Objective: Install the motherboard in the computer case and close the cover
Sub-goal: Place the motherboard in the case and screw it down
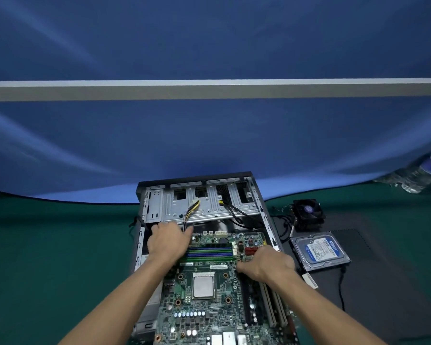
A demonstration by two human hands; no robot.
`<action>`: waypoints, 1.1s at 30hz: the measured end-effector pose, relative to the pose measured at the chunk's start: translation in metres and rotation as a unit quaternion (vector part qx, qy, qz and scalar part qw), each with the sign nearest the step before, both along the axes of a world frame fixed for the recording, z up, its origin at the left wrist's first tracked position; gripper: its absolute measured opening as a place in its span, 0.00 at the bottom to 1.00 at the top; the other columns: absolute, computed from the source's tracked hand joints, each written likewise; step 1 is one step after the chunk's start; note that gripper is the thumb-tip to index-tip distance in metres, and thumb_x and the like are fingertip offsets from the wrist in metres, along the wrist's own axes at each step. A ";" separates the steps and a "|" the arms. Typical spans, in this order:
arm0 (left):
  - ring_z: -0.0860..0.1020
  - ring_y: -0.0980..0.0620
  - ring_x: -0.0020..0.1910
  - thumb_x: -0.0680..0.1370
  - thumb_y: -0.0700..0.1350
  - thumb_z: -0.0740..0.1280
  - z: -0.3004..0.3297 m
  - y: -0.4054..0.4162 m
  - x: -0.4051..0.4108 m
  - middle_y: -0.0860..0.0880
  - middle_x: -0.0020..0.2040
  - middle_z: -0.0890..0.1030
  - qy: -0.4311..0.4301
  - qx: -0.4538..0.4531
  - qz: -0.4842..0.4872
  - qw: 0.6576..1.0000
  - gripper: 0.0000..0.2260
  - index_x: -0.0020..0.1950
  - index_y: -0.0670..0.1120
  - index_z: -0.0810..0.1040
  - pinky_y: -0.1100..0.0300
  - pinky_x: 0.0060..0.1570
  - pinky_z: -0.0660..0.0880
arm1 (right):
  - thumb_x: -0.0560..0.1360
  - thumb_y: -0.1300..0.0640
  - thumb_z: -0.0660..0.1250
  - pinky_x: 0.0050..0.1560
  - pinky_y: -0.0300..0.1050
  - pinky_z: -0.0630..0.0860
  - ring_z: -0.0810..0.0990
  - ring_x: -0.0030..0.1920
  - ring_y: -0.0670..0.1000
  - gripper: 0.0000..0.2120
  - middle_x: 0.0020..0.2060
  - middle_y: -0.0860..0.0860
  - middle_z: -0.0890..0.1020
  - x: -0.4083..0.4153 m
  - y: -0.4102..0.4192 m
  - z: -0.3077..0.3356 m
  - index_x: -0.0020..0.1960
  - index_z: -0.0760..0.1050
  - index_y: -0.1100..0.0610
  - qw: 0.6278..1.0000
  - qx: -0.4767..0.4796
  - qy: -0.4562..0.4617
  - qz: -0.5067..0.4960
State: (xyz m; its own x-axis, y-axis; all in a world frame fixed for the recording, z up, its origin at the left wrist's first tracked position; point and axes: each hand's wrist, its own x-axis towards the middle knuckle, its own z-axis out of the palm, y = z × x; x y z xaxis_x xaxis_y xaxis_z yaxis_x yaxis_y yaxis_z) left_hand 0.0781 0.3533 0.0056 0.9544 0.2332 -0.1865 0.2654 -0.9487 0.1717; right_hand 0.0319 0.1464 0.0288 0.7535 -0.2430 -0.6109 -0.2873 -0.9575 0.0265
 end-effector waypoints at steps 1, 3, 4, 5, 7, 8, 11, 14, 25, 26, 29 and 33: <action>0.71 0.43 0.59 0.78 0.62 0.57 -0.003 0.001 0.004 0.42 0.57 0.77 -0.006 -0.009 0.010 1.000 0.21 0.46 0.44 0.75 0.51 0.54 0.73 | 0.71 0.27 0.56 0.26 0.37 0.62 0.68 0.26 0.43 0.30 0.31 0.43 0.73 -0.001 0.001 0.001 0.45 0.72 0.56 1.000 -0.013 -0.002 0.006; 0.75 0.44 0.54 0.79 0.59 0.59 -0.009 0.002 0.008 0.44 0.51 0.80 -0.004 -0.054 0.028 0.998 0.19 0.46 0.44 0.77 0.52 0.52 0.75 | 0.71 0.26 0.56 0.25 0.36 0.61 0.67 0.25 0.43 0.30 0.35 0.44 0.77 -0.003 0.003 0.004 0.40 0.71 0.54 1.000 -0.028 -0.002 0.010; 0.78 0.45 0.48 0.79 0.57 0.61 -0.010 0.001 0.009 0.45 0.46 0.81 0.003 -0.097 0.038 0.995 0.17 0.45 0.44 0.77 0.53 0.48 0.76 | 0.70 0.26 0.55 0.25 0.36 0.61 0.67 0.25 0.43 0.30 0.37 0.44 0.78 -0.003 0.003 0.006 0.40 0.71 0.54 1.000 -0.030 -0.003 0.009; 0.79 0.46 0.43 0.79 0.56 0.62 -0.013 -0.001 0.010 0.47 0.41 0.81 0.007 -0.128 0.047 0.991 0.15 0.45 0.45 0.78 0.55 0.44 0.76 | 0.70 0.25 0.55 0.25 0.35 0.61 0.67 0.25 0.43 0.31 0.38 0.44 0.79 -0.003 0.004 0.007 0.40 0.71 0.54 0.999 -0.032 -0.003 0.007; 0.78 0.48 0.39 0.79 0.53 0.64 -0.014 -0.003 0.013 0.49 0.37 0.80 0.010 -0.143 0.063 0.988 0.12 0.43 0.47 0.80 0.58 0.39 0.74 | 0.70 0.25 0.55 0.25 0.35 0.61 0.68 0.25 0.43 0.32 0.41 0.45 0.80 -0.003 0.004 0.007 0.44 0.72 0.56 0.999 -0.039 -0.001 0.002; 0.77 0.48 0.37 0.78 0.52 0.65 -0.014 -0.004 0.015 0.50 0.35 0.79 0.014 -0.155 0.080 0.985 0.11 0.41 0.47 0.79 0.60 0.37 0.71 | 0.70 0.25 0.55 0.26 0.35 0.62 0.69 0.26 0.43 0.34 0.44 0.45 0.81 -0.004 0.005 0.007 0.49 0.74 0.57 0.999 -0.041 0.000 -0.001; 0.72 0.48 0.31 0.77 0.54 0.66 -0.013 -0.006 0.019 0.49 0.29 0.73 0.038 -0.183 0.136 0.973 0.18 0.32 0.45 0.71 0.60 0.34 0.64 | 0.71 0.26 0.54 0.28 0.36 0.66 0.70 0.25 0.43 0.45 0.34 0.45 0.78 -0.008 0.008 0.007 0.70 0.65 0.63 0.999 -0.039 -0.005 -0.016; 0.72 0.49 0.29 0.75 0.54 0.68 -0.016 -0.008 0.022 0.49 0.28 0.73 0.043 -0.185 0.163 0.968 0.19 0.30 0.45 0.70 0.61 0.34 0.64 | 0.71 0.27 0.55 0.28 0.37 0.68 0.69 0.25 0.43 0.49 0.33 0.45 0.76 -0.012 0.009 0.004 0.76 0.52 0.64 0.999 -0.015 -0.010 -0.036; 0.74 0.46 0.34 0.78 0.46 0.61 -0.012 0.027 0.009 0.47 0.33 0.75 -0.031 -0.159 0.179 0.970 0.11 0.37 0.44 0.71 0.60 0.31 0.65 | 0.75 0.34 0.58 0.43 0.41 0.77 0.77 0.35 0.47 0.40 0.44 0.50 0.78 -0.006 0.003 0.002 0.72 0.58 0.65 0.999 0.039 0.002 -0.019; 0.74 0.46 0.35 0.78 0.46 0.61 -0.008 0.030 0.007 0.48 0.33 0.74 -0.031 -0.129 0.165 0.977 0.11 0.37 0.44 0.71 0.60 0.32 0.66 | 0.75 0.33 0.57 0.45 0.41 0.78 0.77 0.37 0.48 0.34 0.45 0.50 0.77 -0.004 0.002 0.000 0.65 0.66 0.62 0.999 0.037 0.008 -0.007; 0.76 0.47 0.35 0.78 0.45 0.61 -0.002 0.028 0.001 0.48 0.32 0.76 -0.016 -0.084 0.128 0.988 0.12 0.36 0.44 0.73 0.60 0.33 0.70 | 0.75 0.32 0.54 0.45 0.41 0.76 0.77 0.41 0.49 0.27 0.48 0.50 0.78 0.002 0.000 -0.003 0.45 0.71 0.56 0.999 0.042 0.021 0.021; 0.76 0.45 0.38 0.79 0.46 0.61 -0.004 0.022 -0.004 0.47 0.36 0.77 -0.002 -0.109 0.128 0.986 0.11 0.38 0.43 0.73 0.59 0.35 0.70 | 0.76 0.32 0.51 0.47 0.41 0.72 0.78 0.47 0.48 0.30 0.56 0.50 0.80 0.010 -0.003 -0.009 0.53 0.77 0.55 0.997 0.057 0.050 0.034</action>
State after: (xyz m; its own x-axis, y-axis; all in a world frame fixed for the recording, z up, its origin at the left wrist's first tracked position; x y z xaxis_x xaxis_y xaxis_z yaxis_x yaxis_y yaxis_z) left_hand 0.0746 0.3754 0.0013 0.8704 0.4209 -0.2555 0.4900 -0.7916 0.3651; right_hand 0.0421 0.1431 0.0195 0.7000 -0.1181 -0.7043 -0.2235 -0.9729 -0.0590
